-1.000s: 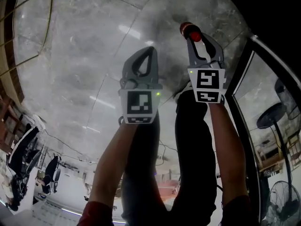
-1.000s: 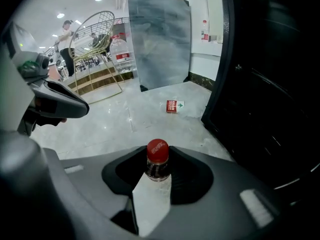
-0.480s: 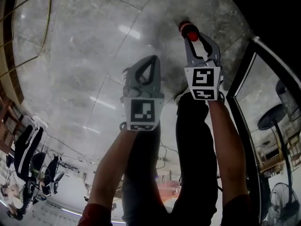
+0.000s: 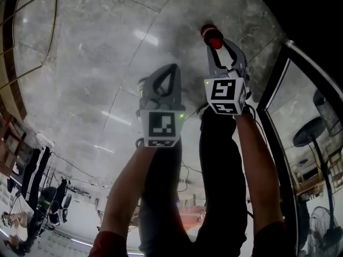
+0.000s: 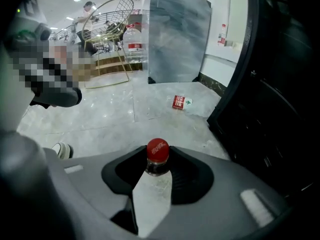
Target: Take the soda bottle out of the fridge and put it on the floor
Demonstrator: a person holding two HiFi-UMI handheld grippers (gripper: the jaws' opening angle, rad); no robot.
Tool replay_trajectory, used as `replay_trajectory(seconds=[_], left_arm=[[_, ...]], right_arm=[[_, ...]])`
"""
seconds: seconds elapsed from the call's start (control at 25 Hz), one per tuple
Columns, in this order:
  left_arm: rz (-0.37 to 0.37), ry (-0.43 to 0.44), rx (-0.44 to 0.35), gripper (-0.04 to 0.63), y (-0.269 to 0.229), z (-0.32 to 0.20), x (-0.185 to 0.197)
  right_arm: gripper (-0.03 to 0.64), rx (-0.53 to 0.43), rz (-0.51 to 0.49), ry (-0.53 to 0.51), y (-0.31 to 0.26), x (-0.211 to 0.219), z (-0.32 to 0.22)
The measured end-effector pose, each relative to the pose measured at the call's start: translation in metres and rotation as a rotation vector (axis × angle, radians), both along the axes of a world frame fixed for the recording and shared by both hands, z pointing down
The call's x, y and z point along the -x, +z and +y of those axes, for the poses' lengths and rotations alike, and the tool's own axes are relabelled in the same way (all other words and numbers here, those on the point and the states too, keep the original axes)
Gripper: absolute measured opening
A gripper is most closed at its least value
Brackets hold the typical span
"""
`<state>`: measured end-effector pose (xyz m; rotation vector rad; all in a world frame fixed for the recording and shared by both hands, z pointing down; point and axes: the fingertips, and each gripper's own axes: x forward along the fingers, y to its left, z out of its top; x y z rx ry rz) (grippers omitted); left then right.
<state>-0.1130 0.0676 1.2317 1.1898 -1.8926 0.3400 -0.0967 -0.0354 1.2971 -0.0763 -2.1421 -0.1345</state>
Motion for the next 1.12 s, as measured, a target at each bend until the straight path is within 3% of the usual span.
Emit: replay_trajectory(seconds=[0.68, 1.12], left_arm=[[-0.026, -0.009, 0.026, 0.0, -0.014, 0.008, 0.004], [-0.047, 0.023, 0.019, 0.0, -0.064, 0.001, -0.005]], right_arm=[[0.163, 0.038, 0.032, 0.053, -0.009, -0.037, 0.002], [0.161, 0.11, 0.082, 0.076, -0.056, -0.069, 0.015]])
